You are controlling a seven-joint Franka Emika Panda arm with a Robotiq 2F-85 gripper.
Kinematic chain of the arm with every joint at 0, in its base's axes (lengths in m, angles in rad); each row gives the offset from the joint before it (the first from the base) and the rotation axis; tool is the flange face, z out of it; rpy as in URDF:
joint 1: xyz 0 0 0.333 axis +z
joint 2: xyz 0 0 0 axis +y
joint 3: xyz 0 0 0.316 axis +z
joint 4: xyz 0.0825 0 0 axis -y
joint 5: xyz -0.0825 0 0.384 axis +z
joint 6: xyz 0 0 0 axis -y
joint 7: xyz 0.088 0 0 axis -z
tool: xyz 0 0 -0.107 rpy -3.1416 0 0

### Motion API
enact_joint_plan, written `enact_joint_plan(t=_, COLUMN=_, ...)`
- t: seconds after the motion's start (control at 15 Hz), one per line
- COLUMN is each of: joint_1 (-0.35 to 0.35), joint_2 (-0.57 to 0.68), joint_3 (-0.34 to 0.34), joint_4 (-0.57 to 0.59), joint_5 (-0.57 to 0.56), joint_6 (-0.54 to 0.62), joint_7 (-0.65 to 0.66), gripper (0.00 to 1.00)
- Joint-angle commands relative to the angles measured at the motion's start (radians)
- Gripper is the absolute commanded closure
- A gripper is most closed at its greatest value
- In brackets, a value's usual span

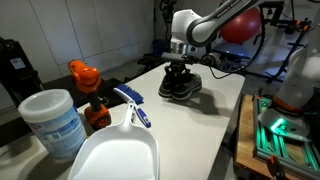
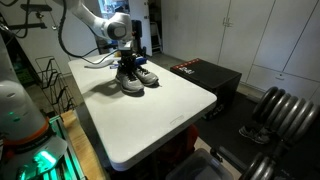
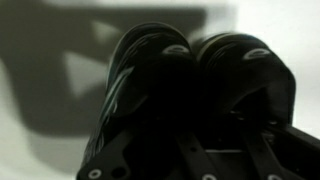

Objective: Turn the shoes anticlockwise

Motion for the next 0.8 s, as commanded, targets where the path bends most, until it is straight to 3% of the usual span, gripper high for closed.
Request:
enact_joint_plan(t=0.0, joint_1=0.015, joint_2=-0.033, joint_3=-0.003, joint_4=-0.029, joint_5=-0.018, joint_6=0.027, joint_7=-0.169, gripper=0.97)
enact_joint_plan(t=0.67, joint_1=0.02, joint_2=-0.09, joint_3=0.007, joint_4=-0.061, joint_5=-0.009, joint_6=-0.046, joint_7=-0.693, gripper=0.94)
enact_joint_plan(t=0.73, joint_1=0.024, joint_2=-0.046, joint_3=-0.002, joint_4=-0.042, joint_5=-0.004, joint_6=-0.025, joint_7=-0.609, gripper=0.76)
